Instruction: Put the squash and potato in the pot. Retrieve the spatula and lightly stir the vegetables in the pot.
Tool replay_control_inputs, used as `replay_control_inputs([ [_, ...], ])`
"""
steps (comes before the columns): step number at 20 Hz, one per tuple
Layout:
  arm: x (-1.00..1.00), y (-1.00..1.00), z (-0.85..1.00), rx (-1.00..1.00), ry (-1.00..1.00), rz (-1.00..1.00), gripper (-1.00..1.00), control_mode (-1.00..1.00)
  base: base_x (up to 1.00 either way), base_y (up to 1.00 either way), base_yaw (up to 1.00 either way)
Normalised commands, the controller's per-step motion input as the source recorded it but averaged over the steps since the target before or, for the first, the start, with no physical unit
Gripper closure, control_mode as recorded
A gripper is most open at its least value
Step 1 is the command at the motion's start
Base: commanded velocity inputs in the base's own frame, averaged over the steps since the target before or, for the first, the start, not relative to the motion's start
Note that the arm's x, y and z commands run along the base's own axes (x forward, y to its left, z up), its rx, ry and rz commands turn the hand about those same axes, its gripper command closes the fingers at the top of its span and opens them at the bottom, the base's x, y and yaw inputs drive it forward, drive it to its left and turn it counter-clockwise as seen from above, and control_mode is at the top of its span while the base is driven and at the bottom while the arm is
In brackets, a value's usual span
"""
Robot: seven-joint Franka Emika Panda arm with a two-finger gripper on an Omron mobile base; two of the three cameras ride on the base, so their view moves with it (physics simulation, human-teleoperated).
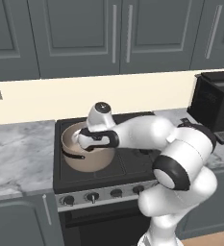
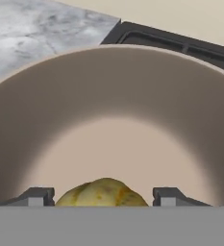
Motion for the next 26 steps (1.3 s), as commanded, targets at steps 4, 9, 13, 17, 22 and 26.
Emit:
replay_control_inputs([
  [4,0.17,0.12,-0.25,0.00,0.07,0.03,1.00,-1.00,0.00,0.00,0.00],
  [9,0.22,0.08,-0.20,0.00,0.04,0.04,1.00,-1.00,0.00,0.00,0.00],
  [13,0.17,0.10,-0.22,0.00,0.06,0.04,1.00,-1.00,0.00,0.00,0.00],
  [17,0.20,0.12,-0.18,0.00,0.11,0.02,-1.00,-1.00,0.00,0.00,0.00],
  [22,0.10,0.01,-0.06,0.00,0.03,0.06,-1.00,-1.00,0.00,0.00,0.00],
  [26,-0.01,0.00,0.29,0.00,-0.02,0.16,-1.00,-1.00,0.00,0.00,0.00],
])
